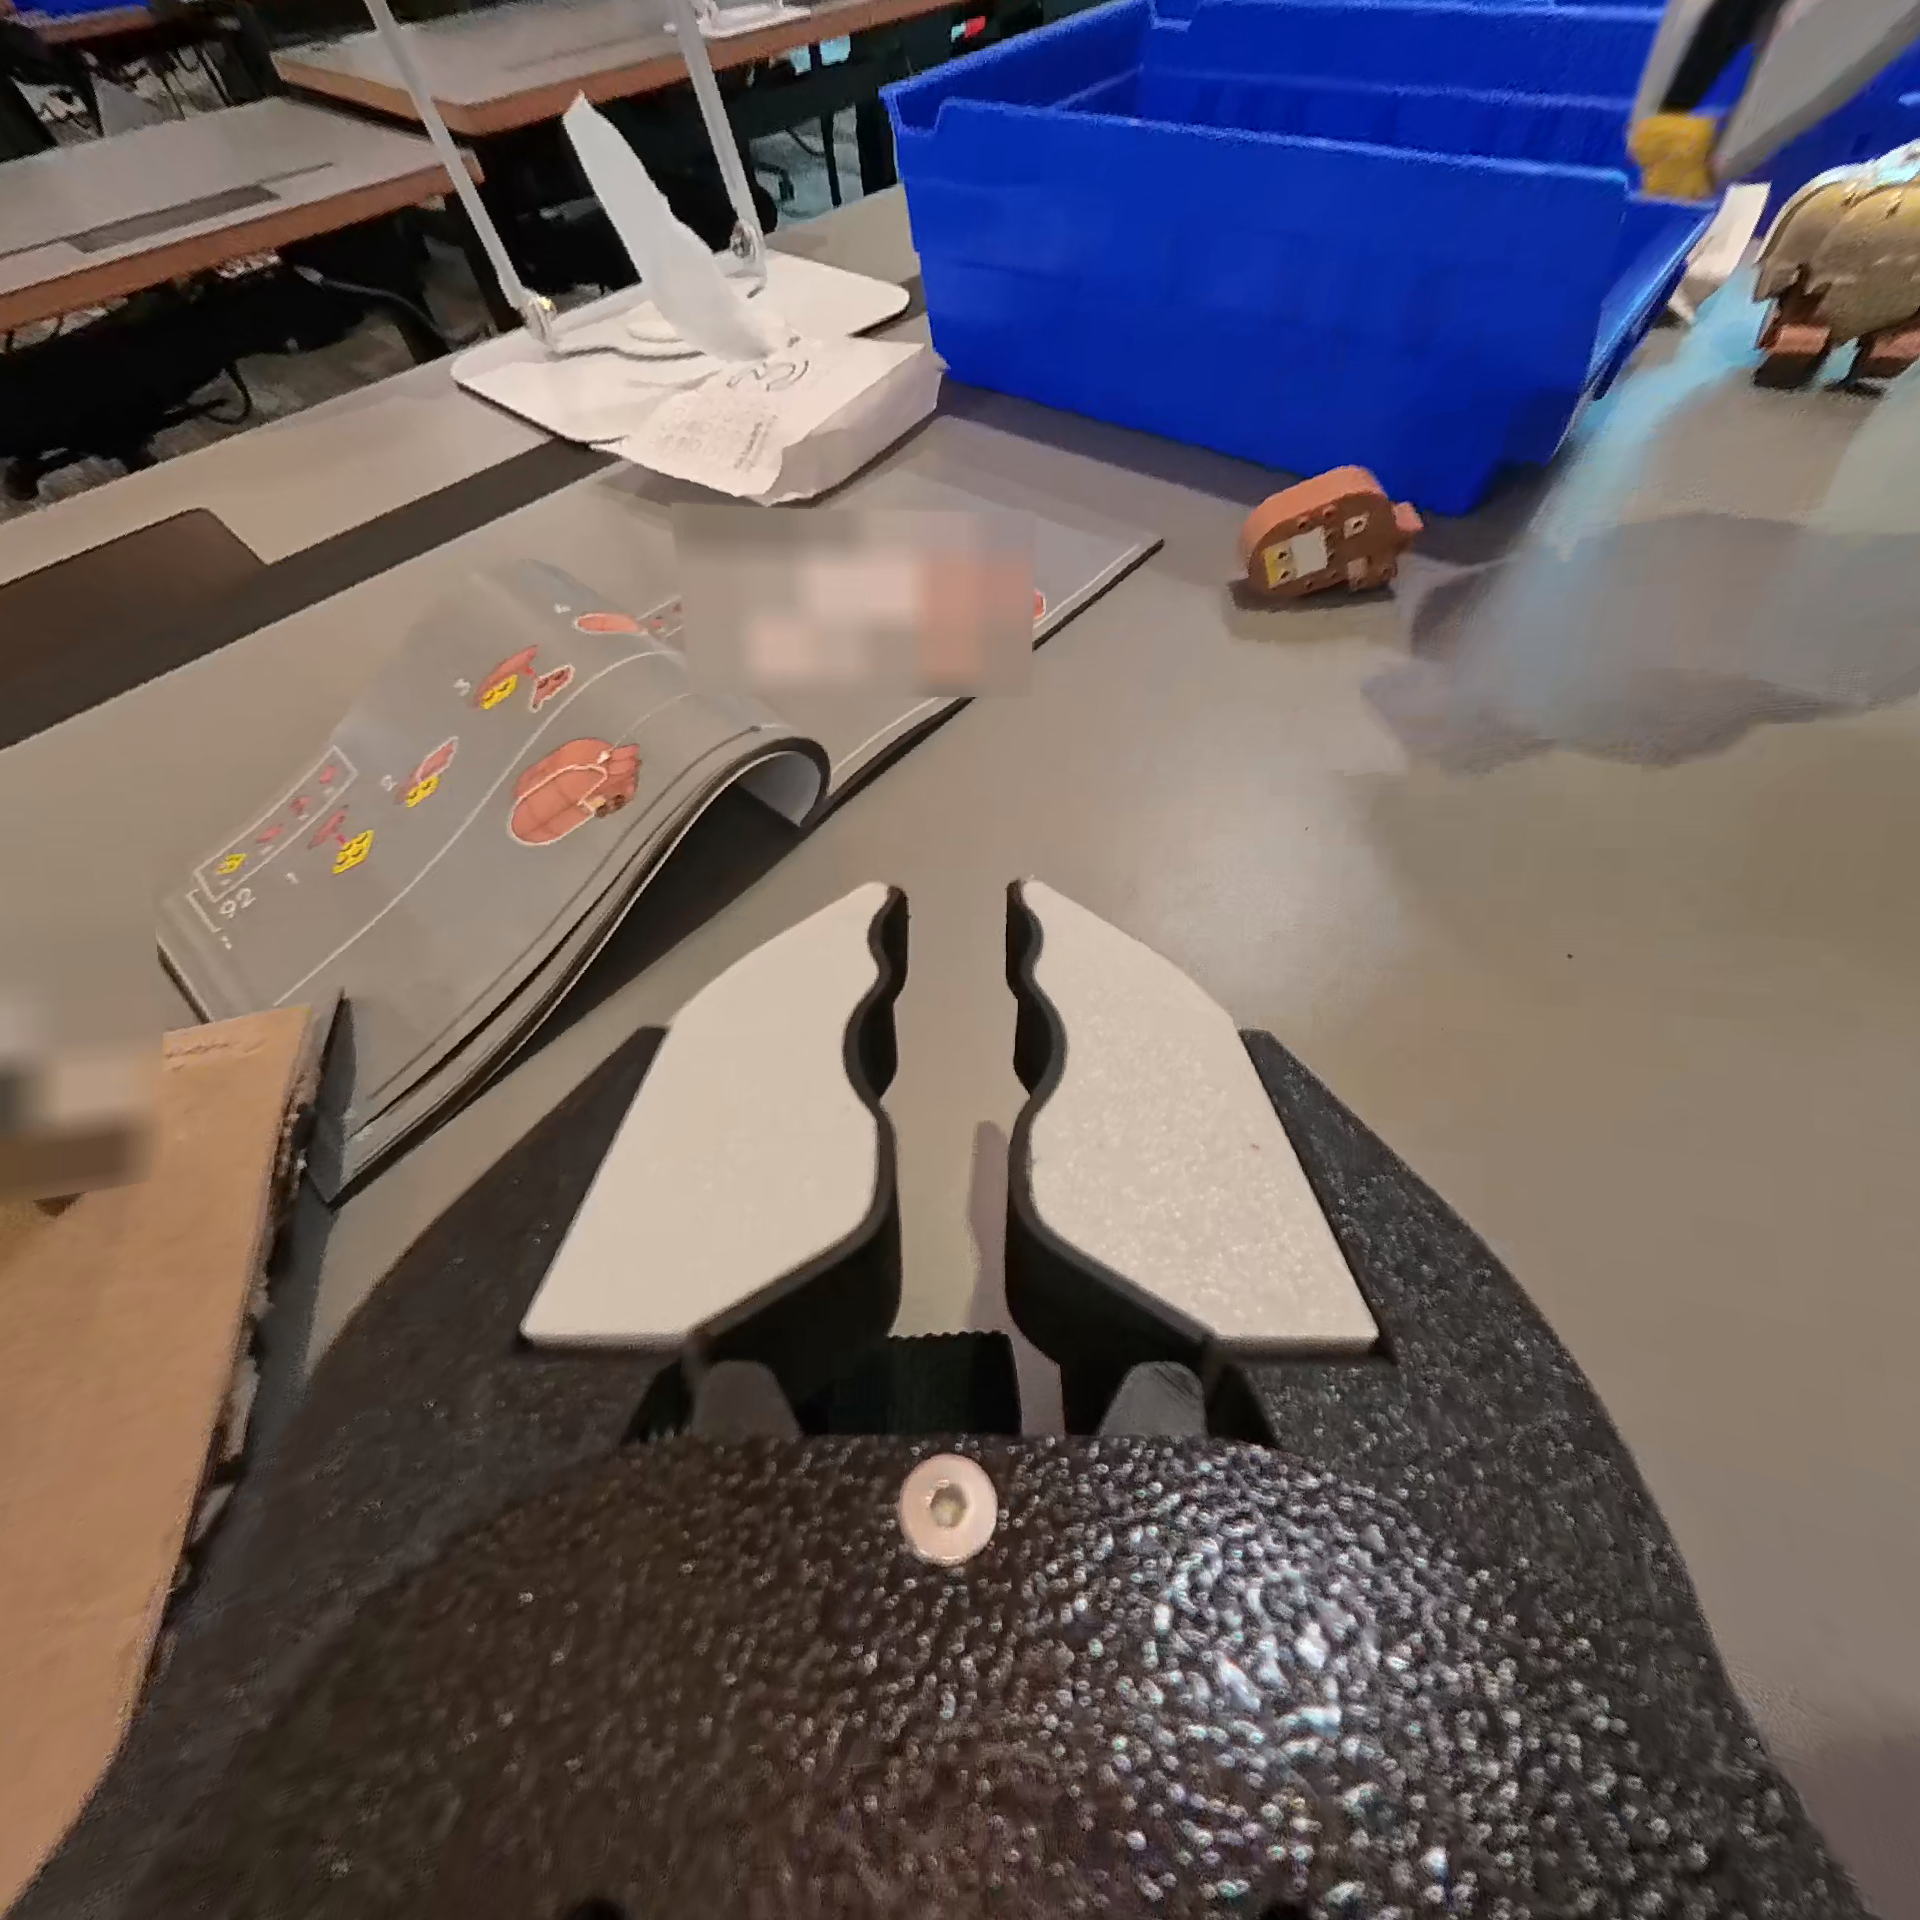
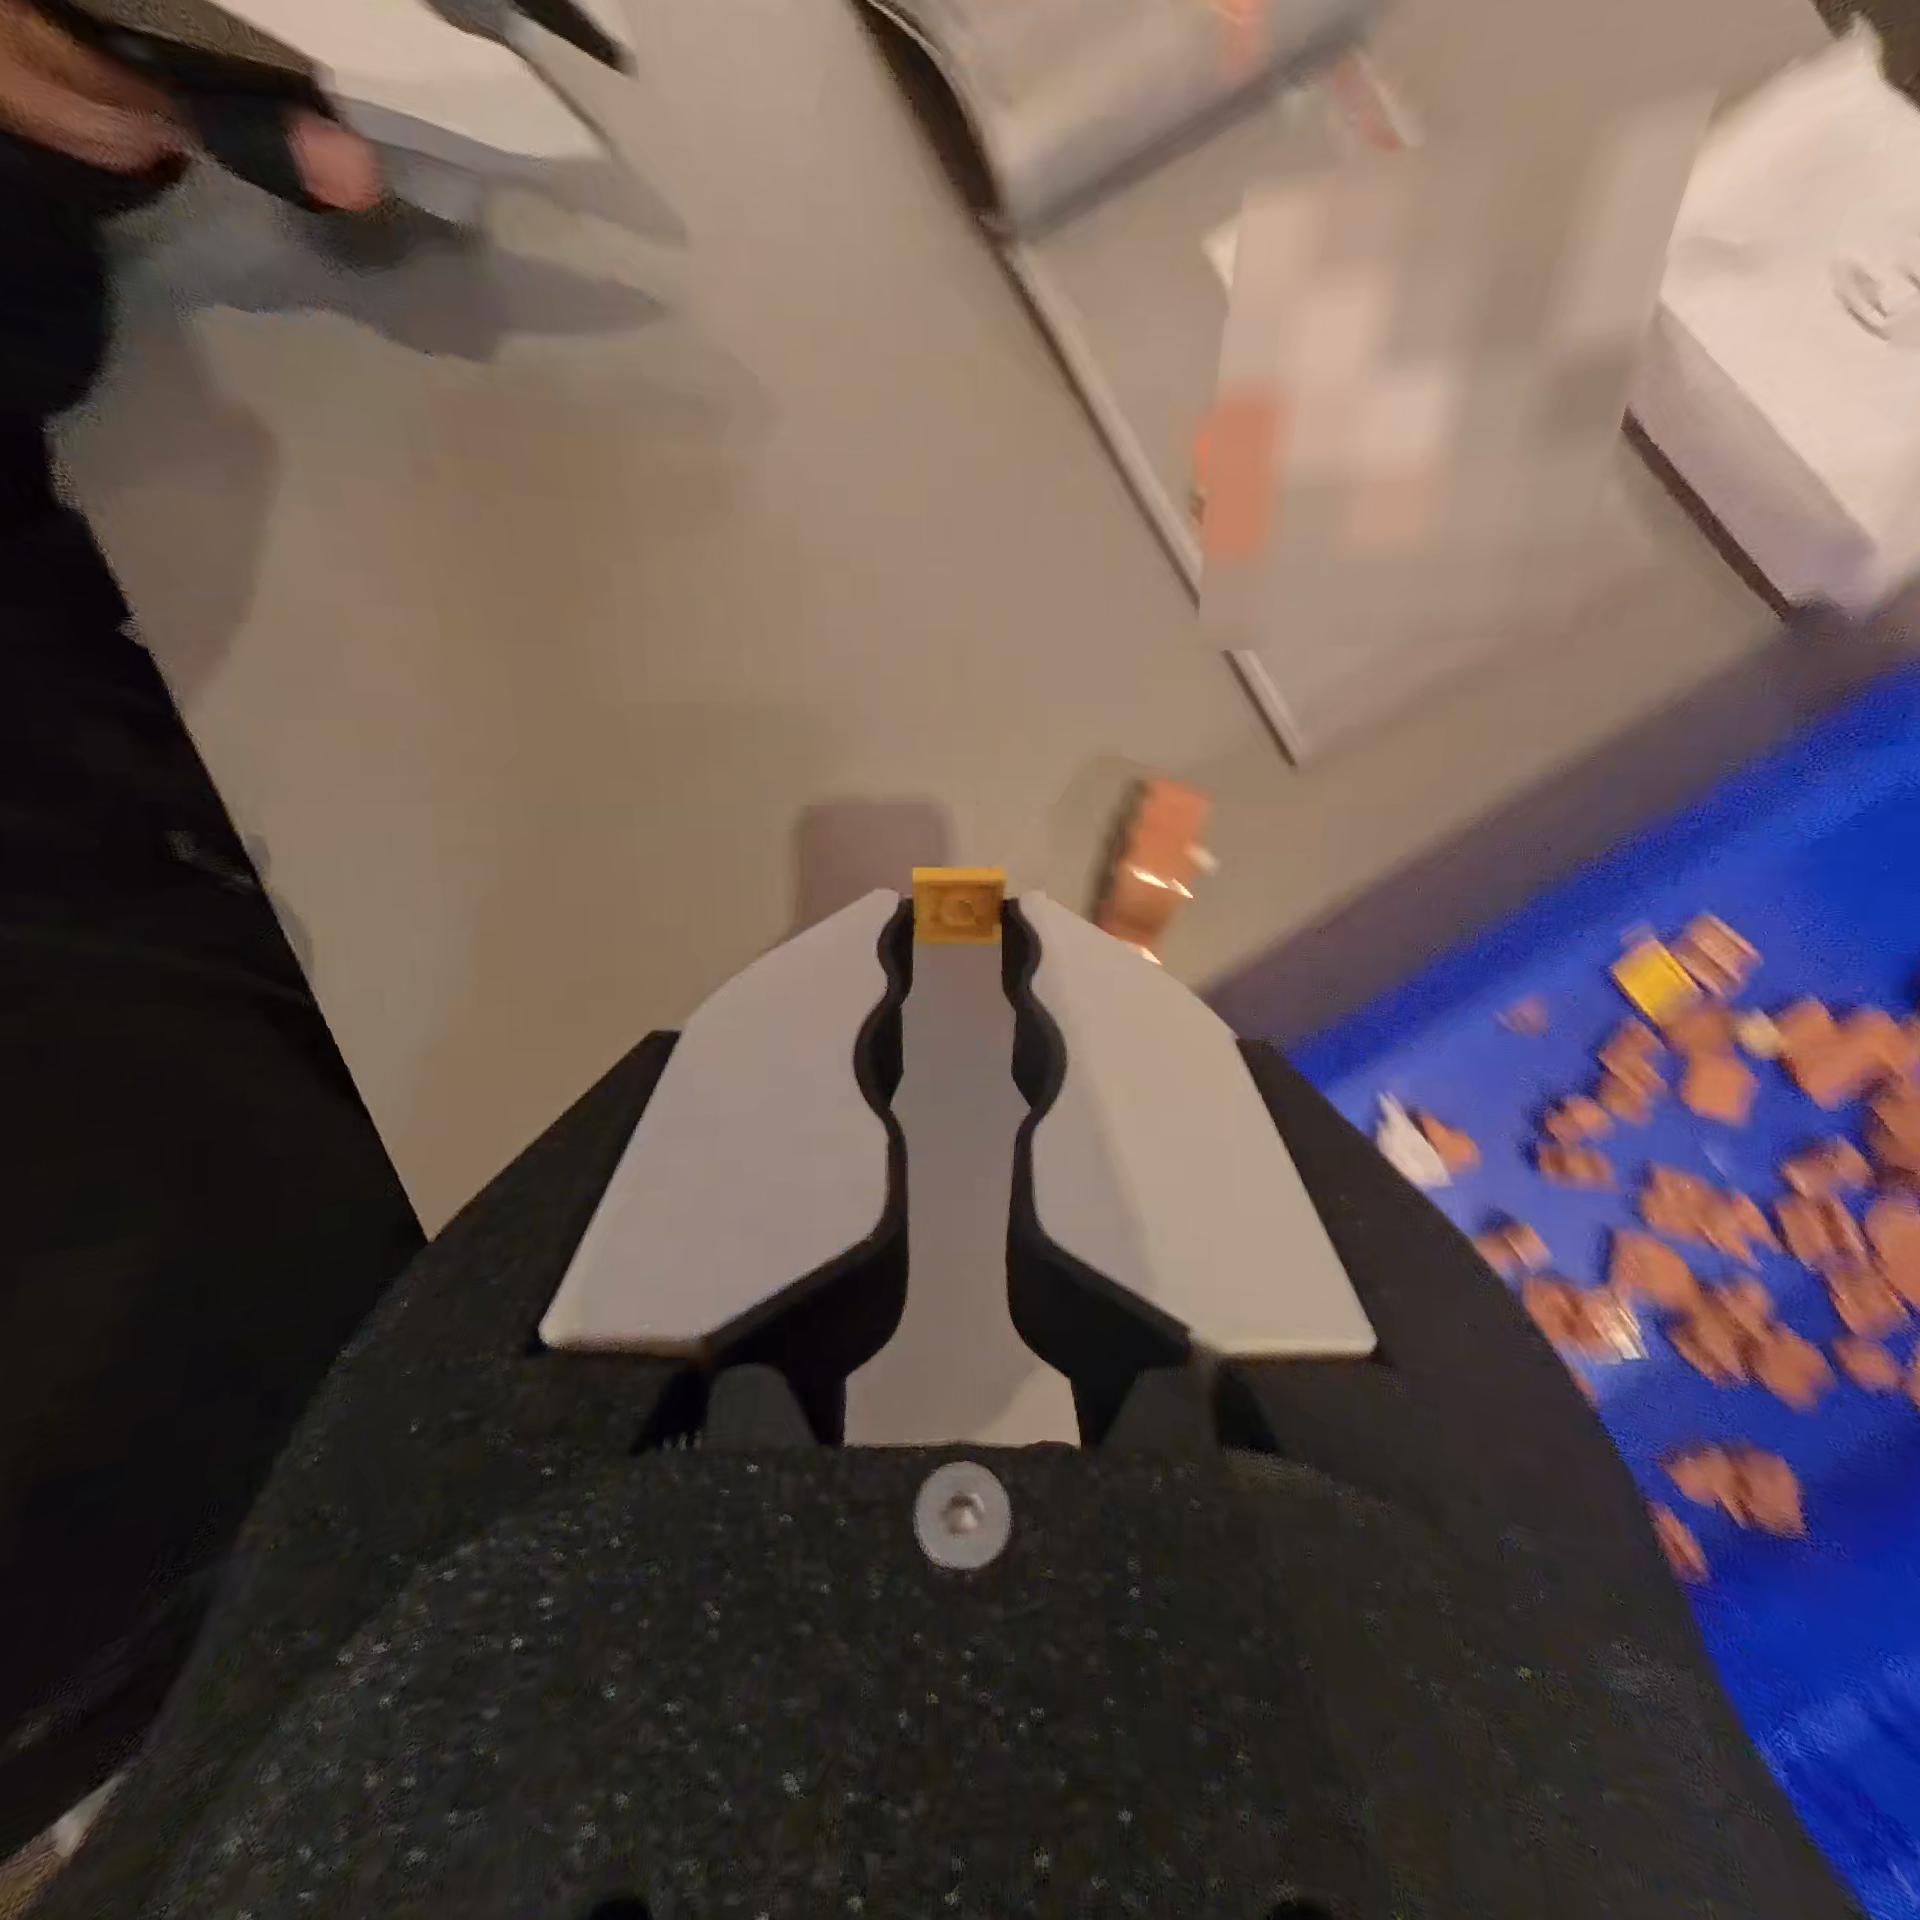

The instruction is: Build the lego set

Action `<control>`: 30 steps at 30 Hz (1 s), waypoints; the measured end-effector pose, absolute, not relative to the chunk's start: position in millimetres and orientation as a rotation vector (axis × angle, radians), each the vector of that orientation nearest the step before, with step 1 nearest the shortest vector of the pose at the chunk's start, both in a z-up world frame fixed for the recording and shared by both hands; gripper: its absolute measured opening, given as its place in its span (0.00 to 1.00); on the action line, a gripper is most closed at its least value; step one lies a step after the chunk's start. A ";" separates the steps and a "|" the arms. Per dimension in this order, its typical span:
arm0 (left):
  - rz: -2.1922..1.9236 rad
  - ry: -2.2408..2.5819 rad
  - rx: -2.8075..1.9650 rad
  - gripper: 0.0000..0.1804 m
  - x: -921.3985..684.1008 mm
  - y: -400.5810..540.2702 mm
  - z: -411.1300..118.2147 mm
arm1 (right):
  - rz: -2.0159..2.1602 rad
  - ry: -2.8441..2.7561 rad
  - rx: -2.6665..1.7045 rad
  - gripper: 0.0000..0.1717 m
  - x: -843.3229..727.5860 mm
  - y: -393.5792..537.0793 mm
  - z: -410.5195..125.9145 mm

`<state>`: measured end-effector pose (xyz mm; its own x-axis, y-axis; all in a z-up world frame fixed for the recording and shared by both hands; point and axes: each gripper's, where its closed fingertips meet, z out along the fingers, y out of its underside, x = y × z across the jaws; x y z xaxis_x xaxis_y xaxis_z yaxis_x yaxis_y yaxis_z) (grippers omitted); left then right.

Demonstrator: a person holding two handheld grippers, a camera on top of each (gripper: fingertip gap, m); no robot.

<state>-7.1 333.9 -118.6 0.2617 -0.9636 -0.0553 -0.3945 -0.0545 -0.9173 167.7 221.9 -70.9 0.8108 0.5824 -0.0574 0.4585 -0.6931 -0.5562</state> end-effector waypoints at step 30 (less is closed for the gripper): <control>-0.614 1.391 -1.847 0.09 -21.1 336.5 -166.5 | 0.633 -0.769 -2.218 0.13 30.0 272.7 -144.8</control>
<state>-21.1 336.5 -166.5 0.3004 -0.9523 -0.0529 -0.6027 -0.1465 -0.7844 30.0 272.7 -144.8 0.7047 0.6772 -0.2116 0.3378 -0.5826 -0.7392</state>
